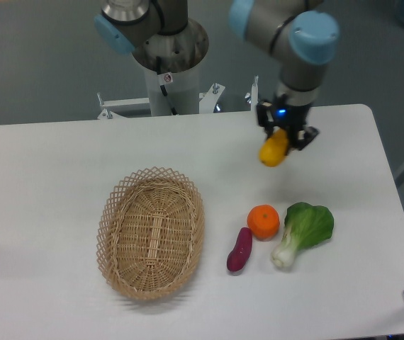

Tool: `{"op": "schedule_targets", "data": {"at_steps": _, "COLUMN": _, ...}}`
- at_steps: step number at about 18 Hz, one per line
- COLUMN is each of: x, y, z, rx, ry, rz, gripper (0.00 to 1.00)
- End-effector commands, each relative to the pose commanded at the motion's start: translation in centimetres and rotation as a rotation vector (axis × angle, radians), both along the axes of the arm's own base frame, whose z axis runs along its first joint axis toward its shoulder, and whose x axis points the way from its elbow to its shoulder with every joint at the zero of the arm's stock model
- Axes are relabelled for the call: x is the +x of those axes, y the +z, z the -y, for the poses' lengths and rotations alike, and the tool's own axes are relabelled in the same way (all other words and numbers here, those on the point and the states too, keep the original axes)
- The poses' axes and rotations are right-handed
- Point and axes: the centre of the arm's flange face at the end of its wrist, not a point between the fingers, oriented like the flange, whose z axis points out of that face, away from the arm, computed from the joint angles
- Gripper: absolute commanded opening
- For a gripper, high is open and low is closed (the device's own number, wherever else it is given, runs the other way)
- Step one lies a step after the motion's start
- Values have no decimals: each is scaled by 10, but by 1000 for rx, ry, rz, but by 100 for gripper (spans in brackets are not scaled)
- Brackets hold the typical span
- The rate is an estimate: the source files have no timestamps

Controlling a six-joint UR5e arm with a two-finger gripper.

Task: Place the mango on the table
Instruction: 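Carry the yellow mango in the gripper toward the open table area, then lower the mango onto the table and open the gripper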

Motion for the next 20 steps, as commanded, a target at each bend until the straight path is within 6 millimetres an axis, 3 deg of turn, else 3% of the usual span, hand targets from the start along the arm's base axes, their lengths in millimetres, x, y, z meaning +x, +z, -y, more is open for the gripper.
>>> {"op": "schedule_targets", "data": {"at_steps": 6, "x": 42, "y": -41, "z": -2, "rx": -17, "ry": -6, "rz": 12, "gripper": 45}}
{"op": "schedule_targets", "data": {"at_steps": 13, "x": 50, "y": -52, "z": -4, "rx": -57, "ry": -36, "rz": 15, "gripper": 45}}
{"op": "schedule_targets", "data": {"at_steps": 14, "x": 50, "y": -52, "z": -5, "rx": -57, "ry": -38, "rz": 15, "gripper": 49}}
{"op": "schedule_targets", "data": {"at_steps": 16, "x": 49, "y": -50, "z": -5, "rx": -54, "ry": -38, "rz": 10, "gripper": 71}}
{"op": "schedule_targets", "data": {"at_steps": 20, "x": 45, "y": -45, "z": -8, "rx": -48, "ry": -34, "rz": 0, "gripper": 96}}
